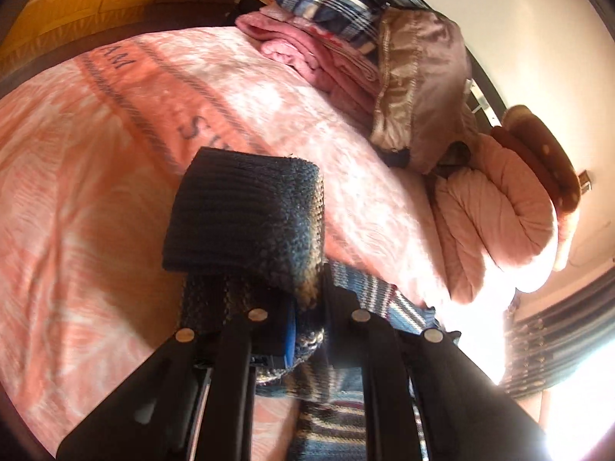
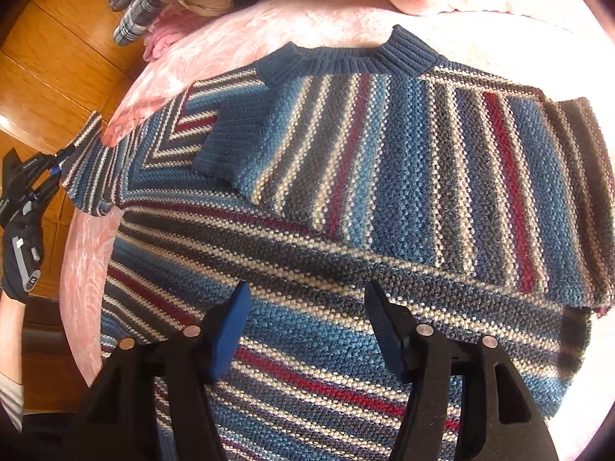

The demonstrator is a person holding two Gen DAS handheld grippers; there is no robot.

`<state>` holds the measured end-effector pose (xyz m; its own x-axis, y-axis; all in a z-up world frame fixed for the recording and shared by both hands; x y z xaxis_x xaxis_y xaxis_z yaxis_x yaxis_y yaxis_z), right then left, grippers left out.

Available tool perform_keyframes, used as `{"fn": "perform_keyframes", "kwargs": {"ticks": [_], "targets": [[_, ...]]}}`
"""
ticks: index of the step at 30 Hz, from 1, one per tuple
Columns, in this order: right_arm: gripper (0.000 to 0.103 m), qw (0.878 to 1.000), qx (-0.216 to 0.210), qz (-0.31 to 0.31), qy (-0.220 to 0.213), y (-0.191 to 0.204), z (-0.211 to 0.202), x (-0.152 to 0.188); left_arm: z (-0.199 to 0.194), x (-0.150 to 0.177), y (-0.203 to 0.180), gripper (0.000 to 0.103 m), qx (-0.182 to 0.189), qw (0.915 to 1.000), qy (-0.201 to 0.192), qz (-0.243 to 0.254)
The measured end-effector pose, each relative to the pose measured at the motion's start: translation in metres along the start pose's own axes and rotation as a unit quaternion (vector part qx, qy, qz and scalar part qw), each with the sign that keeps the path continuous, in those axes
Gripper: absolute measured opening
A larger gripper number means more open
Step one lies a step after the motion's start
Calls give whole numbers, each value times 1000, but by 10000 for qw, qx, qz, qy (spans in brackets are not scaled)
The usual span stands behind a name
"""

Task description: Fold small clothes

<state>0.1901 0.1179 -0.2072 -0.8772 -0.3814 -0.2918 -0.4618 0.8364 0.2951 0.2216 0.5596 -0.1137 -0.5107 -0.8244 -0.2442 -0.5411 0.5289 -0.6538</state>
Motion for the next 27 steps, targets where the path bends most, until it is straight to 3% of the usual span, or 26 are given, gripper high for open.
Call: {"fn": "perform_keyframes", "kwargs": {"ticks": [8, 19, 26, 27], "targets": [[62, 9999, 81, 133, 17, -15, 2, 4, 28, 46, -57, 9, 328, 9973, 471, 462], [64, 9997, 133, 164, 110, -20, 17, 6, 97, 115, -34, 13, -347, 9889, 1166, 853], [65, 9995, 185, 197, 153, -14, 25, 4, 95, 131, -23, 18, -557, 9837, 1353, 1045], [65, 9995, 193, 197, 156, -13, 26, 4, 90, 135, -21, 22, -574, 9827, 1451, 1003]]}}
Point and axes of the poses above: each gripper's, at about its wrist camera, not at the fingertips, and z roughly the way its jaws point, y to its left, x to its underside, the point moved 8 cm from there along z, roughly the way its jaws point, and after that the axes turned 10 degrees about -z, right-handed, at the moved point
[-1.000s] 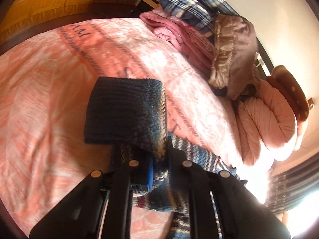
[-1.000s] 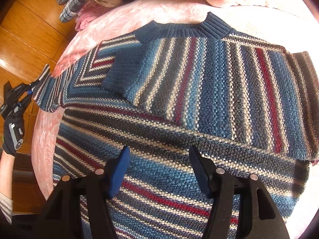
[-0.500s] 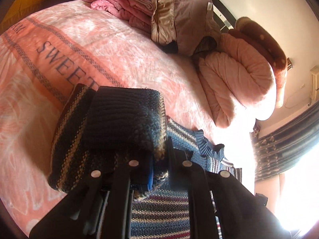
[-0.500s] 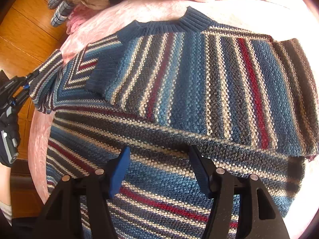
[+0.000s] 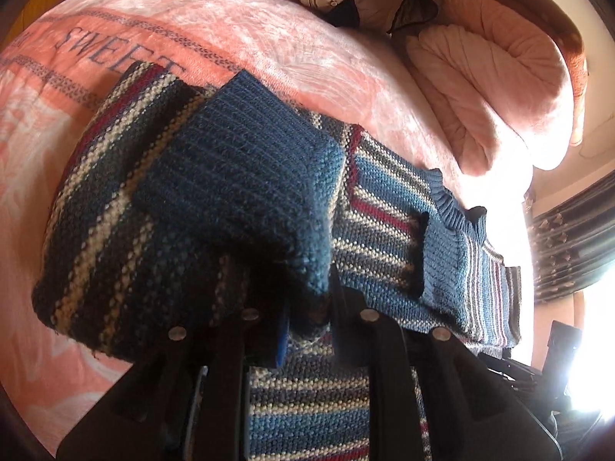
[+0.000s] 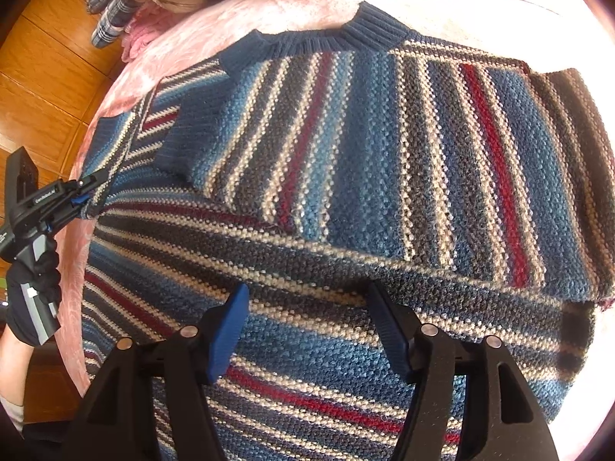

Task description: Fold small clothes

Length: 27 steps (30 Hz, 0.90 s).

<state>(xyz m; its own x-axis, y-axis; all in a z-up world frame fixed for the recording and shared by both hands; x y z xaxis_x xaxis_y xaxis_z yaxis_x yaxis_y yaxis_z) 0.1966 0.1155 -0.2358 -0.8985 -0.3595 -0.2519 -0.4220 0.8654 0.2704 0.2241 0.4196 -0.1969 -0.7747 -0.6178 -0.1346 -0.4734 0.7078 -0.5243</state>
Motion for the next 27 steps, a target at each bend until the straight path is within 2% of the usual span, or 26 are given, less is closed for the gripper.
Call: {"fn": "perform_keyframes", "kwargs": {"ticks": [1, 2, 4, 6, 9, 10, 12, 16, 19, 22, 27], "targets": [[65, 10000, 6, 1, 9, -1, 0, 0, -6, 6, 3, 29, -11, 10000, 93, -23], [65, 10000, 11, -1, 29, -1, 0, 1, -14, 10, 6, 32, -23, 9999, 153, 2], [65, 9999, 48, -65, 80, 0, 0, 2, -30, 18, 13, 33, -55, 9996, 261, 21], [65, 9998, 112, -95, 128, 2, 0, 3, -48, 21, 27, 35, 82, 9992, 323, -197], [66, 9999, 78, -24, 113, 11, -1, -3, -72, 14, 52, 41, 162, 9983, 104, -545], [66, 10000, 17, 4, 70, 16, -2, -7, -77, 7, 61, 41, 89, 9981, -30, -616], [66, 9998, -179, 37, -23, 32, -4, -19, -82, -9, 79, 41, -286, 9966, -329, -701], [66, 9988, -471, -102, -36, 76, 0, -44, -73, -32, 92, 41, -407, 9946, -398, -871], [66, 9983, -502, -301, -1, 109, 6, -63, -55, -37, 96, 41, -932, 9936, -311, -559], [66, 9973, -598, -418, 47, 137, 14, -82, -42, -36, 103, 43, -1258, 9913, -199, -329], [66, 9960, -814, -353, 138, 177, 35, -107, -40, -36, 105, 45, -1288, 9914, -214, -113]]}}
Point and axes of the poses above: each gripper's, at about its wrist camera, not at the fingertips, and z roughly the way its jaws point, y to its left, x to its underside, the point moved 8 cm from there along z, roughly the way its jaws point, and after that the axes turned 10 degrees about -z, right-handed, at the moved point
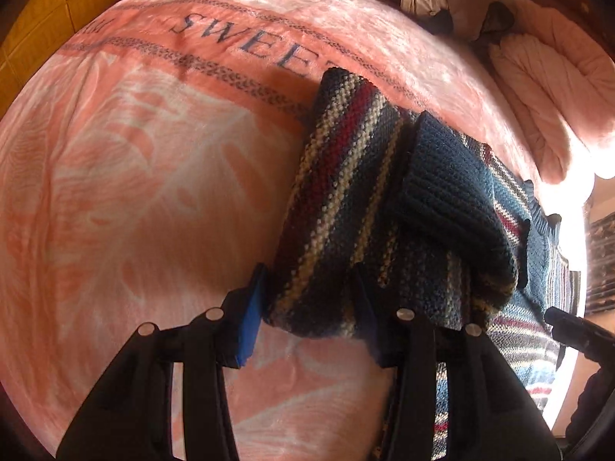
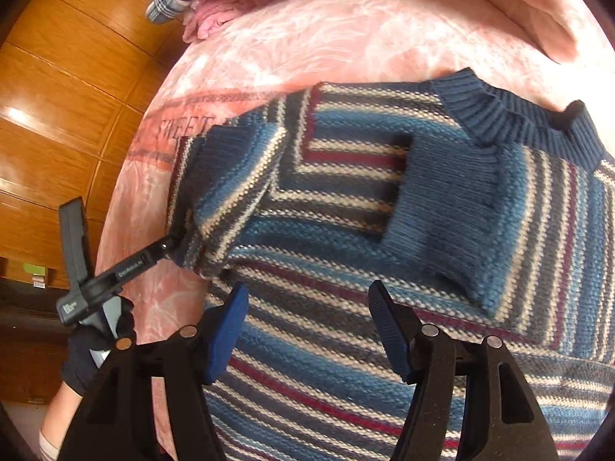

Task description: Fold small clothes

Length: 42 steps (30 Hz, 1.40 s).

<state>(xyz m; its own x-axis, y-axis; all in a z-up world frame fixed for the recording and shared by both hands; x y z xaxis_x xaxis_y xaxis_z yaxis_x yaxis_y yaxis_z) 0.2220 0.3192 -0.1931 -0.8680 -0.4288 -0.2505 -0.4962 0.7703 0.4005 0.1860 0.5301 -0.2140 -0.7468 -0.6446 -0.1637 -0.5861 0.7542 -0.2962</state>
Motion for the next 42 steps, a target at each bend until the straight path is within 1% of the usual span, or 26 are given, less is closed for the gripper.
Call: {"fn": "perform_keyframes", "kwargs": {"ticks": [4, 6, 8, 10, 12, 14, 15, 16, 17, 22, 27, 32, 35, 40, 42], "targets": [[66, 9999, -142, 50, 7, 23, 17, -23, -18, -13, 4, 44, 291, 9989, -299, -195], [66, 9995, -300, 128, 17, 33, 26, -34, -29, -24, 12, 44, 265, 9976, -551, -320], [66, 9991, -351, 232, 86, 37, 35, -42, -37, -31, 17, 44, 300, 9960, -741, -408], [66, 9983, -400, 384, 191, 39, 48, -45, -39, -36, 21, 44, 225, 9954, -819, -432], [65, 9966, -539, 566, 275, 41, 60, -47, -39, -37, 21, 44, 222, 9952, -851, -432], [50, 9948, -708, 662, 326, 44, 71, -48, -38, -38, 21, 44, 207, 9954, -834, -434], [35, 9940, -786, 683, 322, 46, 74, -49, -38, -38, 20, 44, 207, 9954, -837, -416], [25, 9944, -778, 667, 274, 47, 73, -50, -38, -38, 18, 44, 203, 9954, -850, -390], [23, 9953, -729, 596, 212, 48, 71, -51, -39, -38, 17, 44, 207, 9954, -858, -361], [20, 9982, -552, -66, -219, 52, 31, -56, -42, -38, 8, 44, 334, 9947, -929, -298], [20, 9975, -361, -301, -531, 33, -15, -56, -42, -33, -8, 44, 373, 9949, -921, -153], [19, 9966, 1, -480, -676, 2, -52, -44, -40, -23, -31, 44, 462, 9951, -864, 149], [20, 9956, 243, -538, -724, -25, -71, -35, -39, -17, -45, 44, 553, 9945, -832, 300], [20, 9953, 501, -272, -778, -74, -88, -19, -34, -4, -69, 44, 630, 9935, -754, 569], [20, 9947, 615, -156, -807, -93, -93, -14, -31, 3, -77, 44, 609, 9931, -712, 700]]}}
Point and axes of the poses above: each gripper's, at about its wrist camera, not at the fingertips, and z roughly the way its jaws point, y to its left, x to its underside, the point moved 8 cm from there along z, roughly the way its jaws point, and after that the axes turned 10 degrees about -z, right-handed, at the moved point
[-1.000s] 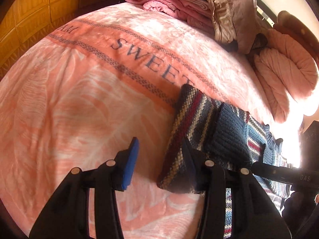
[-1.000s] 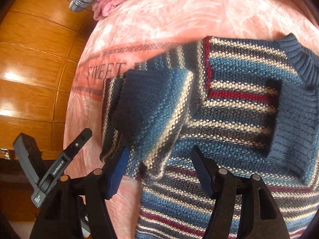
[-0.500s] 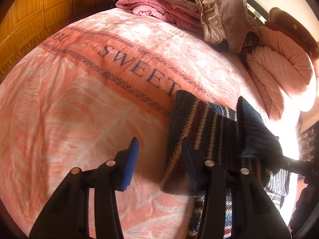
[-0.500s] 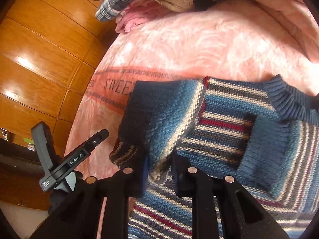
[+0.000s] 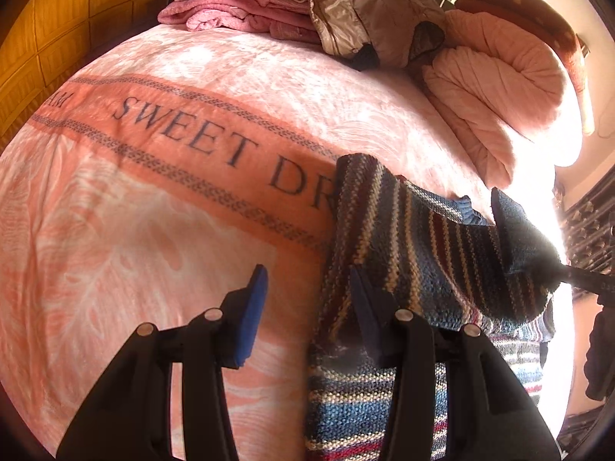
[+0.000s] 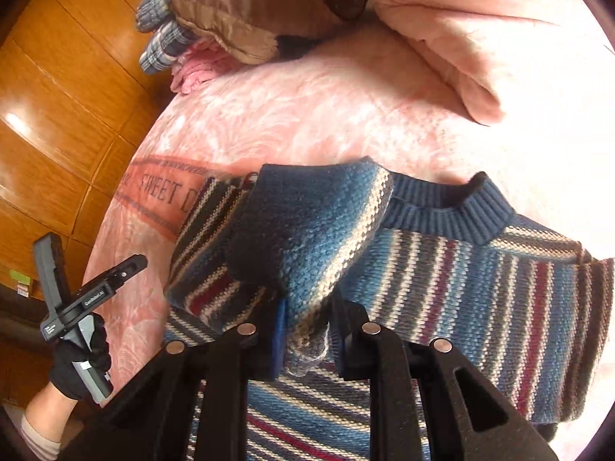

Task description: Fold small clothes

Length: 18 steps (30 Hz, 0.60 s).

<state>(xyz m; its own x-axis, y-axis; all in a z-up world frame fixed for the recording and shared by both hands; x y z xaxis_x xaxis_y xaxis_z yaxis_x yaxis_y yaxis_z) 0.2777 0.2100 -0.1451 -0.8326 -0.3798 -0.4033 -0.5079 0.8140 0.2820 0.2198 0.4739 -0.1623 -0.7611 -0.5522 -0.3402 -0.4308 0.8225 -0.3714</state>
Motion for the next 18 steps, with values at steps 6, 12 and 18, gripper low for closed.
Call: {"fn": "perform_keyframes", "kwargs": {"ticks": [6, 12, 18], "targets": [[20, 9987, 241, 418, 134, -48, 13, 19, 23, 19, -16, 45, -333, 9984, 243, 377], [30, 9956, 604, 529, 490, -62, 35, 38, 47, 32, -10, 46, -542, 9965, 582, 259], [43, 9943, 1058, 37, 88, -48, -1, 20, 24, 12, -14, 45, -178, 9997, 176, -81]]}}
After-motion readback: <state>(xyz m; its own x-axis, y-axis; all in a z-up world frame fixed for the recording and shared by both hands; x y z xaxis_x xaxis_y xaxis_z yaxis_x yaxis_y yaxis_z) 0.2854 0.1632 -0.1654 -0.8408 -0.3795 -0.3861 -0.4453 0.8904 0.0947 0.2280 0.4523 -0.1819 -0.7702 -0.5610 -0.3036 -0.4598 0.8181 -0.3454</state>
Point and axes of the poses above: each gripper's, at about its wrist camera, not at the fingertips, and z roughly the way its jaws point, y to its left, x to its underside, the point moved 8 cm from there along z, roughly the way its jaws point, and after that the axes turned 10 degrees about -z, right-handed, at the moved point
